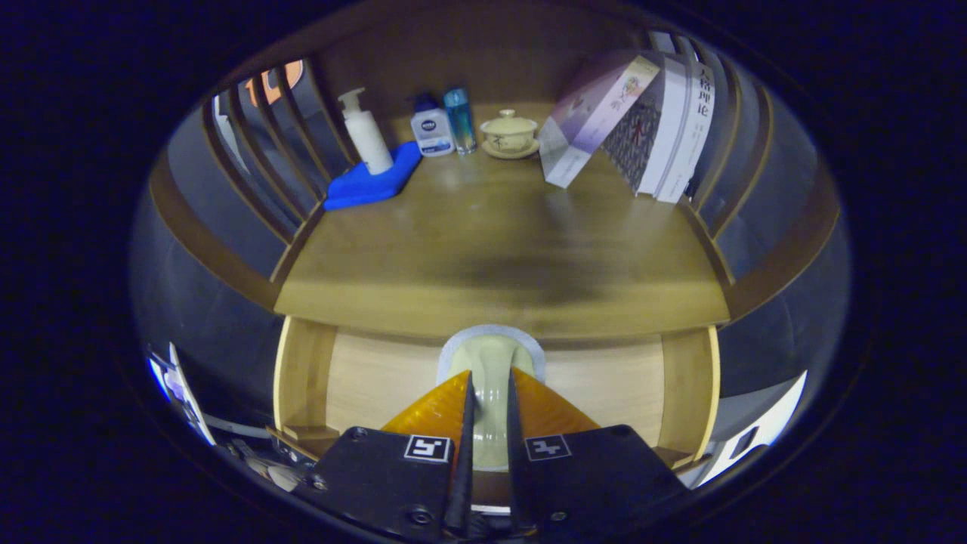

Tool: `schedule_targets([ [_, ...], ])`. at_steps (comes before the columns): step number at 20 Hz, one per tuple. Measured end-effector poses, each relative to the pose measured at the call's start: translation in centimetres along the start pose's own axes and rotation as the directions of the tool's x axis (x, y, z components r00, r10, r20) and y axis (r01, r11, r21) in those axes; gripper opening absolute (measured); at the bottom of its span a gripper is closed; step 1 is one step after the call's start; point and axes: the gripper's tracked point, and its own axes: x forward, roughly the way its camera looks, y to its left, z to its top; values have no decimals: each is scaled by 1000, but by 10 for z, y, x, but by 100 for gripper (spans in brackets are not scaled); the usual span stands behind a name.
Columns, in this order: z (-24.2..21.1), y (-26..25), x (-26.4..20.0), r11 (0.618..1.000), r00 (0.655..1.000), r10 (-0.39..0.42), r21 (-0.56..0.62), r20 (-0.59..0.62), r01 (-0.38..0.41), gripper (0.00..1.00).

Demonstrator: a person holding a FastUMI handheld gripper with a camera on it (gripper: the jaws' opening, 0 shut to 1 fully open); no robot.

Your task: Pull open the drawer, take out the items inside it, and place them on the countertop above the cabinet.

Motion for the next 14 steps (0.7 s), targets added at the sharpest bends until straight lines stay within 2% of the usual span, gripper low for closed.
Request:
schedule_targets([
  [4,36,3,2,1000,999,-9,17,33,8,23],
  [7,57,10,18,1000,1000,6,30,20,-7,23],
  [14,108,14,51,999,999,-25,26,43,24,23],
])
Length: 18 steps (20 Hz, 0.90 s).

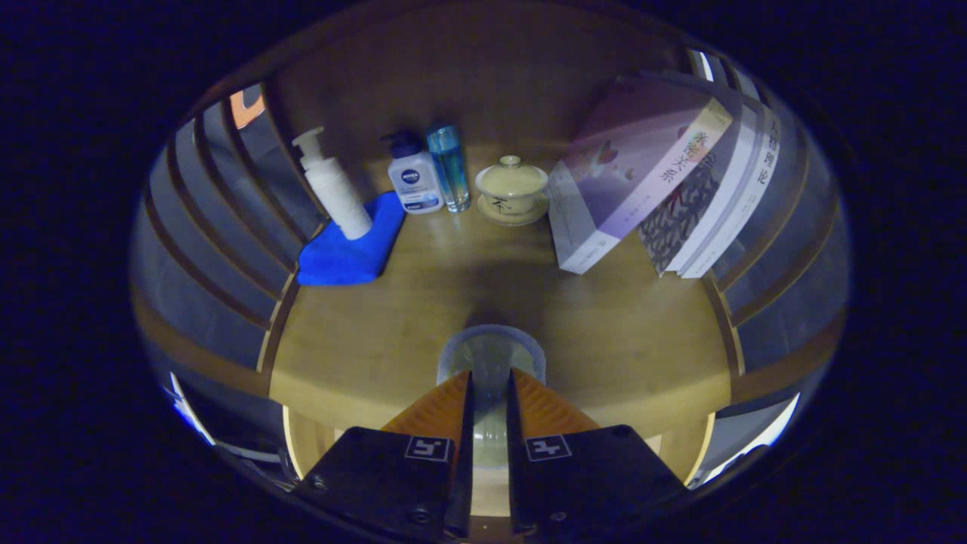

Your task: Pull open the drawer, take out the items inside it, and place them on the countertop above the cabinet.

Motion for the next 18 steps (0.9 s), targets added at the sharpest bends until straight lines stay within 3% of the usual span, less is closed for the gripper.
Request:
schedule_targets([
  [6,12,-2,21,999,1000,13,44,16,-14,23],
  [8,10,2,19,996,998,53,73,36,-56,26],
  [11,5,12,10,990,989,119,69,85,-125,43],
  [15,12,5,-22,998,962,67,-12,263,-66,66],
  [18,4,15,-57,996,929,85,-50,359,-72,80],
])
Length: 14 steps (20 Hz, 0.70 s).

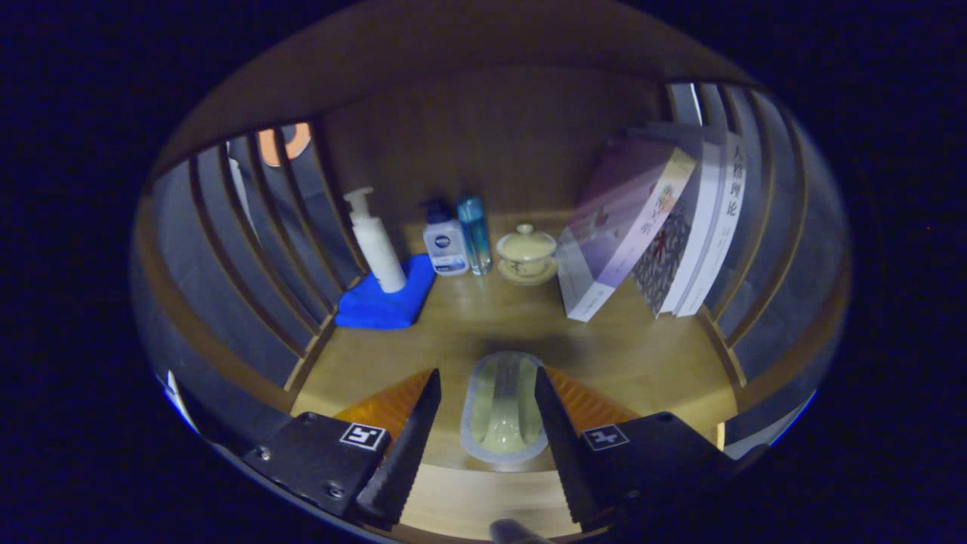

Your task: Pull open the drawer, take out the items inside it, and place them on the countertop above the cabinet.

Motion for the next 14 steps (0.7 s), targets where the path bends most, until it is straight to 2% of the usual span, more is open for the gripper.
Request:
schedule_targets([
  [5,-11,14,-62,998,986,4,-64,165,7,82],
  [9,-28,18,-110,999,954,15,-52,300,1,99],
  [14,-70,20,-149,1000,905,27,-11,425,-25,99],
])
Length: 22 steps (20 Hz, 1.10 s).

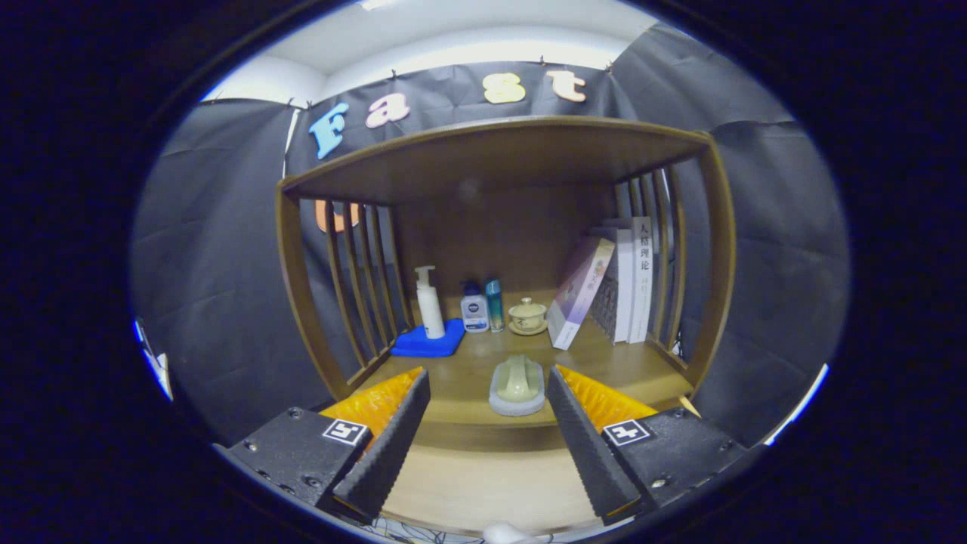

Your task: Pull open the drawer, take out the items inside it, and place them on the countertop above the cabinet.

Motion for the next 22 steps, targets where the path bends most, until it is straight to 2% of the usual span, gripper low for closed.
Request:
schedule_targets([
  [8,-63,-14,-50,1000,997,-3,1,83,3,100],
  [14,-123,-31,-81,998,992,-67,6,106,67,100],
  [17,-153,-35,-85,996,994,-80,-25,81,82,100],
  [22,-207,-37,-79,996,996,-88,-8,-7,88,100],
])
